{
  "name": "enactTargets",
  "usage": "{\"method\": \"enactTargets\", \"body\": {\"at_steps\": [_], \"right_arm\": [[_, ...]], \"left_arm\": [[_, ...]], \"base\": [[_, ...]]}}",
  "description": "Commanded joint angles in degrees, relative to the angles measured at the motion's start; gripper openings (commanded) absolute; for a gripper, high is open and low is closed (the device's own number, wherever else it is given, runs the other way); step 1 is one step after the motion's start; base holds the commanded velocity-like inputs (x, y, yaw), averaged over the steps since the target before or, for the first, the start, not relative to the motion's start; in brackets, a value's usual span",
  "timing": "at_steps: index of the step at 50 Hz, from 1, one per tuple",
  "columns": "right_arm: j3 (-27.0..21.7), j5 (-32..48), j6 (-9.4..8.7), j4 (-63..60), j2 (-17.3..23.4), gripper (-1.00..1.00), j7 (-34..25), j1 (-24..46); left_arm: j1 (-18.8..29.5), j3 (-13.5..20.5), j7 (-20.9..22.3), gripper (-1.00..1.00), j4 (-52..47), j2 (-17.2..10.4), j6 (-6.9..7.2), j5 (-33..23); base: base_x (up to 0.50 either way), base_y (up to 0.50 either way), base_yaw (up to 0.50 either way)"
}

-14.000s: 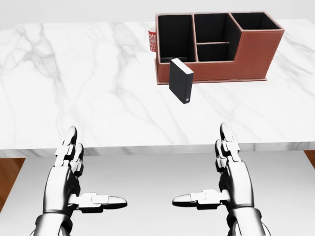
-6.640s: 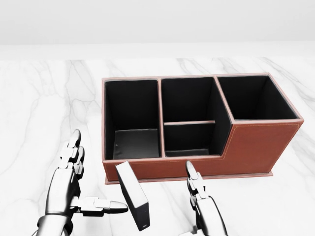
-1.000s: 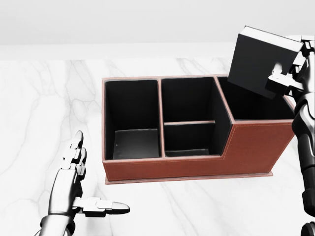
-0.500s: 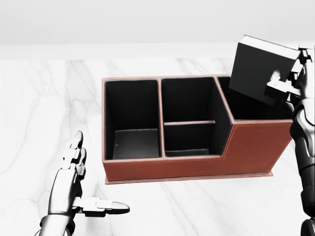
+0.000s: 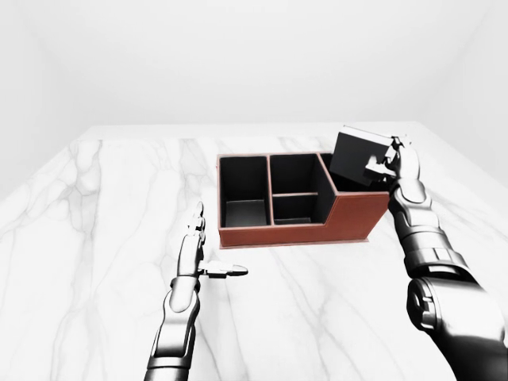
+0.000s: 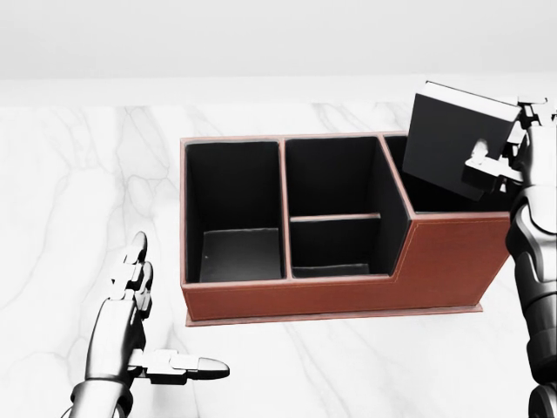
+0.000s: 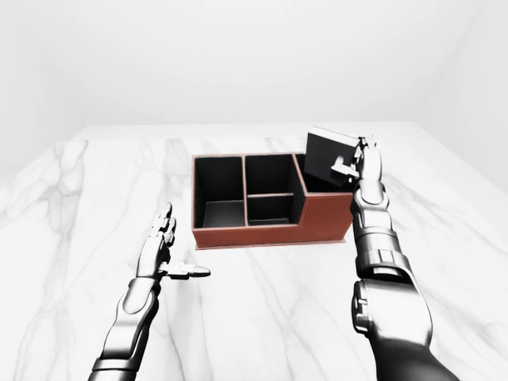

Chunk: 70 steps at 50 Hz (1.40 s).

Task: Pick up the book and place it in the right compartment of the caddy.

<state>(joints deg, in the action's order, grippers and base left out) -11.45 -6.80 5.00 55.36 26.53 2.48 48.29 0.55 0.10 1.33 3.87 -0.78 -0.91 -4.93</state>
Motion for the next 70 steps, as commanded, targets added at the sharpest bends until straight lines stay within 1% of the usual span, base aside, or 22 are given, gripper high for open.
{"method": "enactTargets", "body": {"at_steps": [1, 4, 7, 11, 15, 17, 19, 21, 29, 32, 35, 36, 38, 39, 42, 57, 61, 64, 67, 69, 70], "right_arm": [[-1.3, -0.2, 0.00, 0.6, 0.5, -1.00, 0.4, 1.7], [-1.3, 0.0, 0.00, 2.5, 0.8, -1.00, 0.5, 2.6], [-1.3, 0.1, 0.00, 4.1, 1.1, -1.00, 0.6, 3.2], [-1.2, 0.5, 0.00, 6.6, 1.2, -1.00, 0.9, 4.2], [-1.0, 0.9, 0.00, 8.4, 1.3, -1.00, 1.2, 4.9], [-0.9, 1.1, 0.00, 9.5, 1.2, -1.00, 1.3, 5.1], [-0.9, 1.3, 0.00, 9.7, 1.3, -1.00, 1.4, 5.2], [-0.9, 1.5, 0.00, 10.5, 1.3, -1.00, 1.5, 5.4], [-0.8, 1.9, 0.00, 11.2, 1.2, -1.00, 1.7, 5.2], [-0.9, 2.0, 0.00, 11.3, 1.2, -1.00, 1.7, 5.1], [-0.8, 2.0, 0.00, 11.1, 1.2, -1.00, 1.7, 5.1], [-0.8, 2.1, 0.00, 11.2, 1.2, -1.00, 1.8, 5.1], [-0.9, 2.0, 0.00, 11.2, 1.2, -1.00, 2.0, 5.3], [-0.9, 2.0, 0.00, 11.2, 1.3, 1.00, 2.0, 5.3], [-0.9, 2.0, 0.00, 11.4, 1.2, 1.00, 1.9, 5.3], [-0.9, 2.1, 0.00, 11.2, 1.3, 1.00, 1.8, 5.2], [-1.0, 1.9, 0.00, 10.5, 1.5, 1.00, 1.7, 5.4], [-1.6, 0.5, 0.00, 6.2, 2.7, 1.00, 1.3, 5.9], [-2.3, -1.2, 0.00, -1.1, 3.9, 1.00, 1.1, 5.8], [-2.9, -2.6, -4.31, -8.4, 4.8, 1.00, 1.1, 5.1], [-3.6, -3.9, -8.63, -15.3, 5.7, 1.00, 1.2, 4.4]], "left_arm": [[0.5, -0.1, -0.3, 1.00, 2.0, 0.0, -1.46, -0.2], [0.6, 0.0, -0.3, 1.00, 2.4, 0.0, -1.76, -0.2], [0.6, 0.0, -0.4, 1.00, 2.2, 0.0, -1.59, -0.3], [0.7, -0.1, -0.4, 1.00, 2.5, 0.1, -1.71, -0.3], [0.6, -0.1, -0.4, 1.00, 2.0, 0.1, -1.30, -0.3], [0.8, -0.1, -0.4, 1.00, 2.4, 0.0, -1.51, -0.3], [0.8, 0.0, -0.4, 1.00, 2.7, 0.0, -1.80, -0.2], [0.7, -0.1, -0.4, 1.00, 2.2, 0.1, -1.39, -0.3], [0.6, -0.1, -0.4, 1.00, 2.0, 0.1, -1.33, -0.3], [0.7, 0.0, -0.4, 1.00, 2.4, 0.0, -1.60, -0.2], [0.6, -0.1, -0.4, 1.00, 2.1, 0.0, -1.42, -0.3], [0.7, 0.0, -0.4, 1.00, 2.5, 0.0, -1.77, -0.2], [0.7, 0.0, -0.4, 1.00, 2.4, 0.0, -1.63, -0.2], [0.7, 0.0, -0.3, 1.00, 2.4, 0.0, -1.63, -0.2], [0.8, 0.1, -0.4, 1.00, 2.6, 0.0, -1.75, -0.2], [0.6, -0.1, -0.4, 1.00, 1.8, 0.0, -1.14, -0.2], [0.6, -0.1, -0.4, 1.00, 2.0, 0.0, -1.27, -0.2], [0.6, -0.1, -0.4, 1.00, 2.0, 0.0, -1.28, -0.2], [0.6, -0.1, -0.4, 1.00, 2.2, 0.0, -1.43, -0.3], [0.7, -0.1, -0.4, 1.00, 2.4, 0.0, -1.54, -0.3], [0.7, -0.1, -0.4, 1.00, 2.4, 0.0, -1.53, -0.3]], "base": [[0.00, 0.00, 0.00], [0.00, 0.00, 0.00], [0.00, 0.00, 0.00], [0.00, 0.00, 0.00], [0.00, 0.00, 0.00], [0.00, 0.00, 0.00], [0.00, 0.00, 0.00], [0.00, 0.00, 0.00], [0.00, 0.00, 0.00], [0.00, 0.00, 0.00], [0.00, 0.00, 0.00], [0.00, 0.00, 0.00], [0.00, 0.00, 0.00], [0.00, 0.00, 0.00], [0.00, 0.00, 0.00], [0.00, 0.00, 0.00], [0.00, 0.00, 0.00], [0.00, 0.00, 0.00], [0.00, 0.00, 0.00], [0.00, 0.00, 0.00], [0.00, 0.00, 0.00]]}}
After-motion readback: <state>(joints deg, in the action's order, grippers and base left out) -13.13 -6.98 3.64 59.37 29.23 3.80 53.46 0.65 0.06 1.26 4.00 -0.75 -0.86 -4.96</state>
